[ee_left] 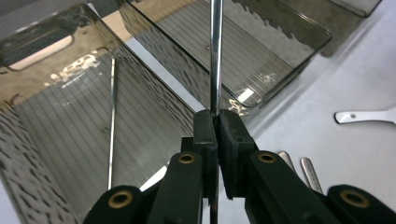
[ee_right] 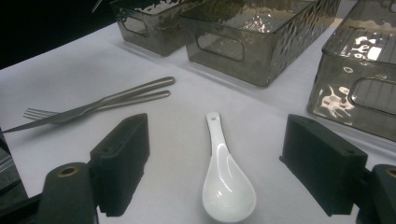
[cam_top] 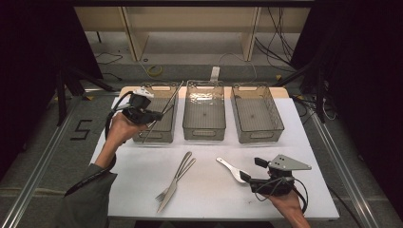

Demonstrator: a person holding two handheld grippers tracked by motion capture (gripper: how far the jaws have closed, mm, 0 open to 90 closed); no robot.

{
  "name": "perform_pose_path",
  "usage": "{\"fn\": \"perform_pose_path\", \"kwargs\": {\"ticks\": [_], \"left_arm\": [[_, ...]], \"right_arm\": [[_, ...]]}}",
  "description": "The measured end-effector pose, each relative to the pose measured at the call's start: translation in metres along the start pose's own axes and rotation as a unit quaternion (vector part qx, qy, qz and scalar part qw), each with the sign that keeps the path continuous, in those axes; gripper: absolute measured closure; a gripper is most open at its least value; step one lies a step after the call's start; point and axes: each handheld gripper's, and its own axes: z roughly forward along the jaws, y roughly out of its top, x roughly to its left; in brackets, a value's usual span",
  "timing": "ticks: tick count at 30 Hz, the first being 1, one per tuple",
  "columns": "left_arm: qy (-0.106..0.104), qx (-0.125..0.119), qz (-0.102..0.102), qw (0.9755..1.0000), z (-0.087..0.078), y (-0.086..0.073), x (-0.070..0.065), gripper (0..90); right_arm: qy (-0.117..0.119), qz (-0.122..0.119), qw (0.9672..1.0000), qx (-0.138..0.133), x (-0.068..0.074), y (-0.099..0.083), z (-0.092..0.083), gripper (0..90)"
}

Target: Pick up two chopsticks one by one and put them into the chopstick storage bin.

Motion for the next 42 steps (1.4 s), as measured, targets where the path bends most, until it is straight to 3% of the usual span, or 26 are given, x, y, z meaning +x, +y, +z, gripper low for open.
{"fn": "perform_pose_path", "kwargs": {"ticks": [23, 32, 42], "left_arm": [[0.047, 0.0, -0.027, 0.9985, 0.016, 0.024, 0.042, 85.4], [0.069, 0.0, -0.035, 0.997, 0.024, 0.024, 0.056, 85.4], [0.077, -0.005, -0.05, 0.9958, 0.031, 0.016, 0.068, 85.4]], "right_arm": [[0.002, 0.003, 1.0, 0.0, -0.001, 0.0, 0.0, 23.9], [0.003, 0.002, 1.0, 0.001, -0.001, 0.0, 0.001, 23.9], [0.003, 0.004, 1.0, 0.002, -0.002, -0.001, 0.001, 23.9]]}}
